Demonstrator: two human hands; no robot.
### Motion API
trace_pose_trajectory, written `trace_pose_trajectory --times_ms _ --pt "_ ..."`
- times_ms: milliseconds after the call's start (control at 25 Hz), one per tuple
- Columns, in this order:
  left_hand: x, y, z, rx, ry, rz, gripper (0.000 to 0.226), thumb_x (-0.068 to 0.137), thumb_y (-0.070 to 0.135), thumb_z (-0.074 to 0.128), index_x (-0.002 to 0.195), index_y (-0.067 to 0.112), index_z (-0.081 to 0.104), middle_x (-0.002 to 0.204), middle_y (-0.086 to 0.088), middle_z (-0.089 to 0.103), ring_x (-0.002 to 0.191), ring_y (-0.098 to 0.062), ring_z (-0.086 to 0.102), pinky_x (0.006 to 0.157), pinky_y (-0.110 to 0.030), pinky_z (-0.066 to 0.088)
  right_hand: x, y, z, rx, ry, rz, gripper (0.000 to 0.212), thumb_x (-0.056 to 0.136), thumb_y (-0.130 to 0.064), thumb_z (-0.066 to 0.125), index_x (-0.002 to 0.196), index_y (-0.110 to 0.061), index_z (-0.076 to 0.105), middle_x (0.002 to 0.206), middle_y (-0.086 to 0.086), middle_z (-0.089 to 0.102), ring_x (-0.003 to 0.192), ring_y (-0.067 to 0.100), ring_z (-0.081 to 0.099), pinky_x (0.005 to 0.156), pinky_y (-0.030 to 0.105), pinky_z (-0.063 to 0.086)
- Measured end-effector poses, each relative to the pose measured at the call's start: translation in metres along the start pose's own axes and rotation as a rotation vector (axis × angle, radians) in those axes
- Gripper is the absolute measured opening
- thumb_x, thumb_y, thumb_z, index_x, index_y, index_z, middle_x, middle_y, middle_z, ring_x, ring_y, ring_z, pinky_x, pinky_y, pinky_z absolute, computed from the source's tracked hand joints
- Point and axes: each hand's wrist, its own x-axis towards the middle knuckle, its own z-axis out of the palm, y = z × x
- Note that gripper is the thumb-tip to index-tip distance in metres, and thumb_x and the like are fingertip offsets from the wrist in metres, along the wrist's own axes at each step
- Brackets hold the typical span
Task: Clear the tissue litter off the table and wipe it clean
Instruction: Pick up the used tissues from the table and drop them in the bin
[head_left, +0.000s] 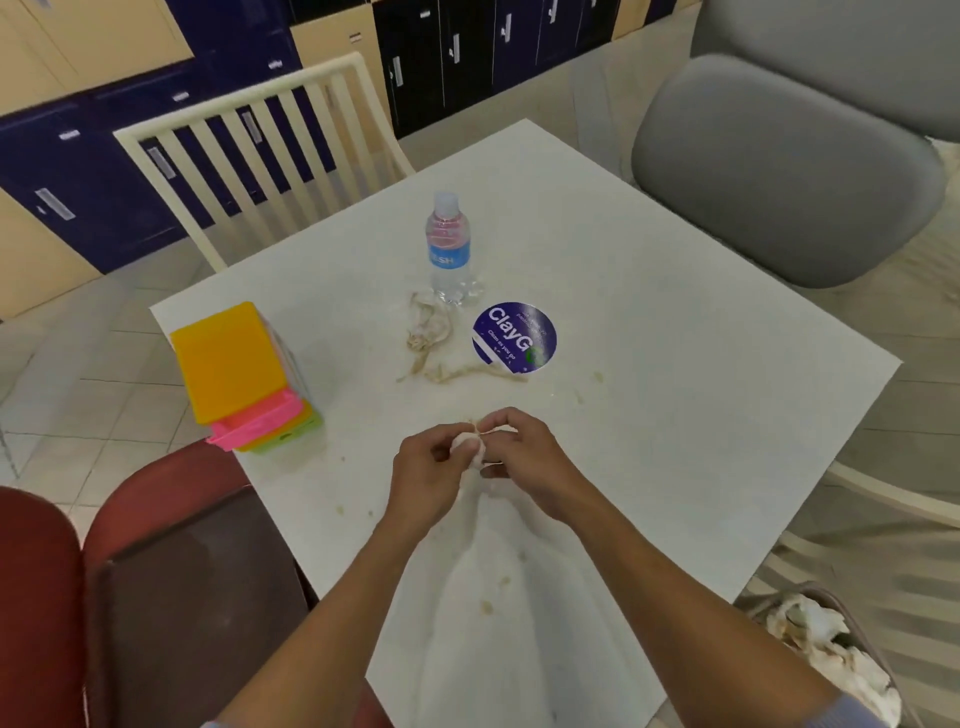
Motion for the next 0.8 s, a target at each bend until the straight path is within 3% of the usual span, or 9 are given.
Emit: trace_pose_trajectory --times_ms 120,200,360,440,520,640,800 --pt "0.012 -0.005 -0.020 -0.014 0.111 -0.051 0.018 0.082 0.011 0.071 0.080 0.029 0.072 0.086 0.011 0.073 0.083 -0.010 0.069 0.086 -0.038 0.057 0.026 -0.005 0.010 -0.220 0.173 -0.030 0.009 0.084 -0.013 0.060 0.089 -0.020 0.062 0.090 0.004 0.070 0.082 0.018 0.067 0.071 0.027 0.052" --pt "0.019 -0.010 -0.031 -0.048 0.146 -0.085 0.017 0.081 0.011 0.072 0.081 0.028 0.072 0.088 0.009 0.074 0.084 -0.011 0.070 0.086 -0.040 0.057 0.048 -0.005 0.011 -0.397 0.280 -0.097 0.016 0.086 -0.015 0.058 0.100 -0.022 0.063 0.093 0.000 0.065 0.085 0.018 0.063 0.079 0.031 0.053" --pt "0.027 -0.019 -0.052 -0.069 0.177 -0.127 0.017 0.082 0.010 0.072 0.083 0.027 0.072 0.090 0.007 0.073 0.086 -0.011 0.069 0.086 -0.034 0.056 0.088 -0.010 0.014 -0.777 0.277 -0.166 0.047 0.093 -0.030 0.057 0.138 -0.022 0.046 0.133 0.010 0.044 0.108 0.026 0.056 0.094 0.034 0.043" --pt "0.028 -0.021 -0.058 -0.074 0.190 -0.144 0.015 0.082 0.010 0.071 0.085 0.025 0.072 0.089 0.006 0.073 0.085 -0.012 0.069 0.082 -0.030 0.056 0.101 -0.011 0.015 -0.831 0.265 -0.109 0.052 0.093 -0.033 0.057 0.142 -0.023 0.041 0.140 0.014 0.036 0.115 0.029 0.052 0.094 0.034 0.042" --pt "0.025 -0.022 -0.061 -0.080 0.198 -0.158 0.015 0.082 0.010 0.070 0.086 0.024 0.072 0.089 0.006 0.072 0.083 -0.012 0.068 0.078 -0.026 0.054 0.110 -0.005 0.016 -0.830 0.271 -0.083 0.037 0.091 -0.028 0.056 0.127 -0.022 0.055 0.130 0.013 0.046 0.106 0.027 0.056 0.083 0.030 0.043" --pt "0.019 -0.024 -0.061 -0.092 0.206 -0.176 0.015 0.081 0.009 0.070 0.080 0.023 0.071 0.083 0.007 0.071 0.077 -0.016 0.066 0.071 -0.026 0.055 0.105 -0.001 0.016 -0.701 0.322 -0.118 0.013 0.084 -0.012 0.055 0.088 -0.014 0.067 0.097 0.006 0.067 0.086 0.021 0.060 0.071 0.026 0.043" --pt "0.004 -0.017 -0.047 -0.113 0.182 -0.195 0.015 0.077 0.006 0.072 0.074 0.020 0.071 0.069 0.012 0.068 0.073 -0.017 0.067 0.077 -0.037 0.058 0.061 -0.003 0.003 -0.351 0.312 -0.118 0.004 0.081 -0.005 0.061 0.079 -0.007 0.063 0.067 -0.001 0.061 0.058 0.004 0.062 0.056 0.017 0.048"
